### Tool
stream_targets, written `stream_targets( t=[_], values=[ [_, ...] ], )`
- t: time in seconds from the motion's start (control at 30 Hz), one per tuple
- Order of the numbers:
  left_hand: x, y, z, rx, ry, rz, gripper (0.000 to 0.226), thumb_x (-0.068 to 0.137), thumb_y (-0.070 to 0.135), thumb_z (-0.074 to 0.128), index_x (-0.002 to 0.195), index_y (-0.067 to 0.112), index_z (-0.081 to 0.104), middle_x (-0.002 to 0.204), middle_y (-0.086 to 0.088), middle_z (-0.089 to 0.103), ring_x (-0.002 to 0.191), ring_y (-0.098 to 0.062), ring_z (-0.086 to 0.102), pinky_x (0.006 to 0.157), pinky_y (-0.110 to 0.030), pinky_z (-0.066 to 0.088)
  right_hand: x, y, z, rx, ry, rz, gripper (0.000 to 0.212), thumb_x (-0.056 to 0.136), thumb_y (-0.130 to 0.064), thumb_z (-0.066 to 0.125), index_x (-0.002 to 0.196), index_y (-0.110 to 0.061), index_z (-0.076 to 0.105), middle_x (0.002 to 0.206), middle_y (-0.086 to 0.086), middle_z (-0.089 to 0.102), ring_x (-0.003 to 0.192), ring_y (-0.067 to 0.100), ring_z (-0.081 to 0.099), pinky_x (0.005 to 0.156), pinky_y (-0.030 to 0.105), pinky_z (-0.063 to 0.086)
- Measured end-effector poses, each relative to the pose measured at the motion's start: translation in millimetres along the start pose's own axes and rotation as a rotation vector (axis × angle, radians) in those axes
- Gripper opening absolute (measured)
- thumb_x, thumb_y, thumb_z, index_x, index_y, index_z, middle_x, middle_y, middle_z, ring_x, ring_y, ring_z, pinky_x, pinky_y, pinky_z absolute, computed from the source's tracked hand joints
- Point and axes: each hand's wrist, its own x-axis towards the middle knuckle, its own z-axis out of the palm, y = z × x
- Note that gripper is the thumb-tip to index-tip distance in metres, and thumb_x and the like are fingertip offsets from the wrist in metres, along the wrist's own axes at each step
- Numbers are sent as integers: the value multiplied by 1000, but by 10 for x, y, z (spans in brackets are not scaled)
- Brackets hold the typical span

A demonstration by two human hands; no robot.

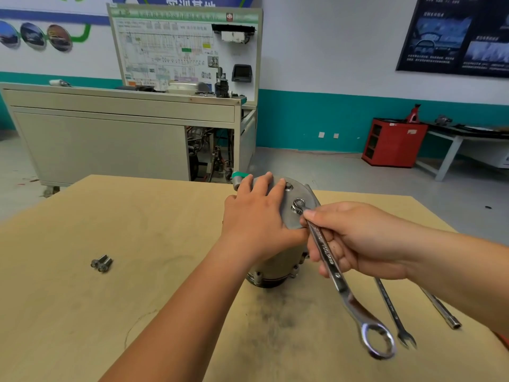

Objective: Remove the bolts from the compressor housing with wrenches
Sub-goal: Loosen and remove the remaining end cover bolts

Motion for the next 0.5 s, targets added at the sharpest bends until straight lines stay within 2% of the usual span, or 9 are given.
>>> stream_targets(
  t=[0.13,0.2,0.27,0.33,0.43,0.5],
  values=[
    [3,-23,29,-5,33,1,99,65,84,32,148,30,25,155,4,22,143,-24,15,105,-41,33,17,-130,-289,-467,-67,102,28,99,-34,36,93,-10,49,47,0,57,37,12,53,44,25,50],
    [12,-46,45,-7,21,17,95,71,80,43,149,30,22,156,5,20,144,-24,13,106,-42,32,29,-301,-479,-751,-102,145,33,90,-45,40,90,-16,54,49,-2,55,42,12,53,51,21,49],
    [21,-62,51,-10,6,25,95,72,77,47,150,30,19,156,6,18,144,-23,11,107,-42,31,86,-445,-633,-1029,-64,133,39,76,-58,40,83,-24,59,51,-6,55,46,6,52,55,16,45],
    [31,-51,47,-9,-7,31,95,73,76,48,151,30,18,157,6,16,144,-24,10,108,-42,30,190,-540,-773,-1233,33,35,38,71,-63,41,80,-33,63,56,-13,56,49,-3,48,55,12,38],
    [38,-26,35,-3,-20,36,95,73,75,48,151,30,17,157,5,15,145,-25,9,109,-43,28,320,-575,-910,-1306,151,-153,24,76,-56,48,82,-38,64,63,-22,58,57,-9,48,55,8,36],
    [29,-28,37,-11,-20,35,94,74,75,48,151,31,17,158,5,14,145,-25,8,109,-43,28,328,-542,-941,-1181,223,-238,20,80,-51,51,81,-36,64,70,-17,61,64,-6,51,59,9,37]
  ],
)
